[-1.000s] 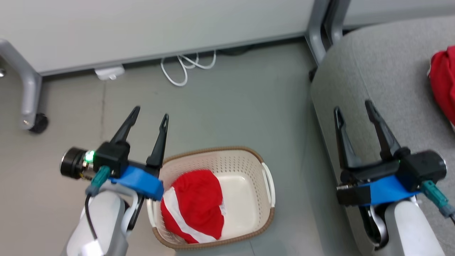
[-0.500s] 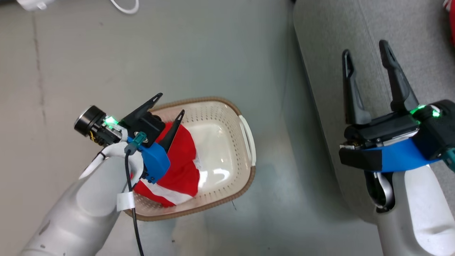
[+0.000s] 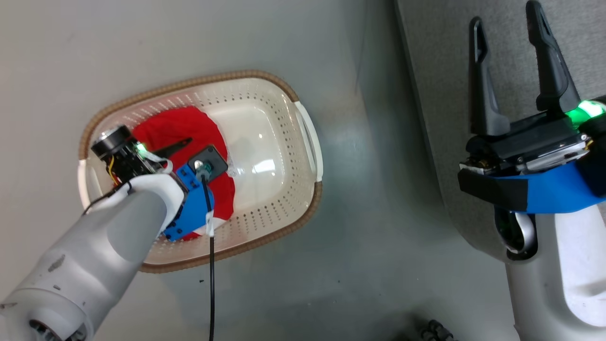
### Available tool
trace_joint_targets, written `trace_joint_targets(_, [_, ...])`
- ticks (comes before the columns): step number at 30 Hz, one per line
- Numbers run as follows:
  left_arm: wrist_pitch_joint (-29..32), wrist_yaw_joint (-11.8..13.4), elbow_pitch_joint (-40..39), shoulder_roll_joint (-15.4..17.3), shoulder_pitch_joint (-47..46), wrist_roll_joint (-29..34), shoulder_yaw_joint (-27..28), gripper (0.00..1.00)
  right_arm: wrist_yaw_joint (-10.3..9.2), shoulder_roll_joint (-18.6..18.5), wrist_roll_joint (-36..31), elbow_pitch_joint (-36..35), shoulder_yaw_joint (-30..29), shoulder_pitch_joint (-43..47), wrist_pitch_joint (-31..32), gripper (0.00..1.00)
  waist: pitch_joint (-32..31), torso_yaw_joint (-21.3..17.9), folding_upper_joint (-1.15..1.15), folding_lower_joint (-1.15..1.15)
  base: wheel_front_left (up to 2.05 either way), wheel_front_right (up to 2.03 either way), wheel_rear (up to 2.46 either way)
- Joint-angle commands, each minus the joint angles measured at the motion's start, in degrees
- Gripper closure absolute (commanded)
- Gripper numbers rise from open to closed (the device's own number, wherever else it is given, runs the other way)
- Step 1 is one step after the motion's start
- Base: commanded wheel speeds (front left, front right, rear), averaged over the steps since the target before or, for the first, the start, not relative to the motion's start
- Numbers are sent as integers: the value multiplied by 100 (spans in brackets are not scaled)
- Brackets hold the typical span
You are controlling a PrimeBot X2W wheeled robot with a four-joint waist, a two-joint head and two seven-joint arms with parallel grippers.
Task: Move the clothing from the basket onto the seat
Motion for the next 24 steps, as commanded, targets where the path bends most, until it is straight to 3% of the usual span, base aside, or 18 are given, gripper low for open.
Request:
trace_joint_targets(1, [299, -2, 44, 69, -230, -41, -121, 0, 1, 8, -13, -100, 6, -149, -19, 0, 404, -117, 0, -2, 0, 0, 0])
trace_joint_targets(15, [1932, -2, 44, 433, -417, 1081, -221, 0, 1, 8, -65, -602, 109, -307, -19, 0, 1329, -315, 0, -2, 0, 0, 0])
trace_joint_targets(24, [2015, -2, 48, 509, -650, 1284, -220, 0, 1, 8, -57, -904, 113, -189, -19, 0, 1730, -417, 0, -2, 0, 0, 0])
